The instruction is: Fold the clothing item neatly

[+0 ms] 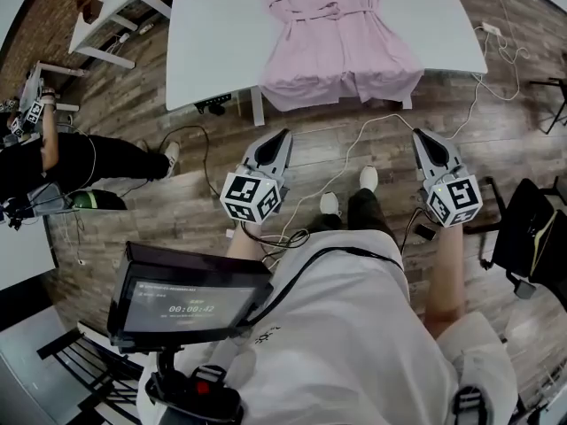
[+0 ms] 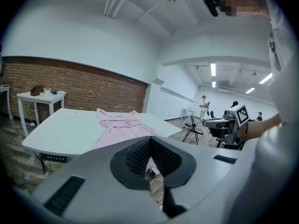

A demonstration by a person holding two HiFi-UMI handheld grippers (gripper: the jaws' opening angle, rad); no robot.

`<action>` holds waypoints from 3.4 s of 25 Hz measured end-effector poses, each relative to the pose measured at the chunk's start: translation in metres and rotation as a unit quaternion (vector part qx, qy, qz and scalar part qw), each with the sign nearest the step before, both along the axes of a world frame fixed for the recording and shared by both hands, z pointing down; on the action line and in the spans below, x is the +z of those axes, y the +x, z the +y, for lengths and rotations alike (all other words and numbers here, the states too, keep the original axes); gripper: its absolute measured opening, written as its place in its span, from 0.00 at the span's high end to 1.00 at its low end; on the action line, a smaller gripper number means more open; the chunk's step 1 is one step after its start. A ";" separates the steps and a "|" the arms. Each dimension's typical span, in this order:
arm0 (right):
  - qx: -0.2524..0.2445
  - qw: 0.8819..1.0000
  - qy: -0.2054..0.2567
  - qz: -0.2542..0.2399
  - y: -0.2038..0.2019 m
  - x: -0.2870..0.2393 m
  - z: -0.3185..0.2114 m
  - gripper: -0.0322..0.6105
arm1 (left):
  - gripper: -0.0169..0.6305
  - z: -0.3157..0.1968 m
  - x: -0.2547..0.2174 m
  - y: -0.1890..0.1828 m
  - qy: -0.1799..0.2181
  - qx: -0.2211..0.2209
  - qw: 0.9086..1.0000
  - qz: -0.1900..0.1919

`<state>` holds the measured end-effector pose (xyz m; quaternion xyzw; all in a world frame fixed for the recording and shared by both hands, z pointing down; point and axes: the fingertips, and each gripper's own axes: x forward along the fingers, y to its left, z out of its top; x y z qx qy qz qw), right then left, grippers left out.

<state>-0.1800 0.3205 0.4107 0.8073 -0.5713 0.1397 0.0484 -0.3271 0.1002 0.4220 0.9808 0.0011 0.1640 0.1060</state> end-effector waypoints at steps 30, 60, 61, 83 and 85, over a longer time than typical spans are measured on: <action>-0.050 0.995 -0.081 -0.032 0.140 0.124 0.038 0.94 | 0.97 -0.058 0.121 0.029 0.028 -0.111 0.985 -0.128; -0.025 0.991 -0.134 0.008 0.223 0.322 -0.004 0.74 | 0.58 -0.186 0.341 0.048 0.066 -0.085 0.972 -0.207; -0.030 0.990 -0.138 0.010 0.225 0.328 -0.004 0.71 | 0.58 -0.191 0.345 0.049 0.069 -0.081 0.972 -0.207; -0.083 0.982 -0.170 -0.009 0.253 0.398 -0.003 0.53 | 0.58 -0.224 0.403 0.061 0.067 -0.012 0.974 -0.214; -0.091 0.984 -0.152 -0.024 0.254 0.396 -0.010 0.53 | 0.58 -0.226 0.401 0.062 0.065 -0.011 0.976 -0.208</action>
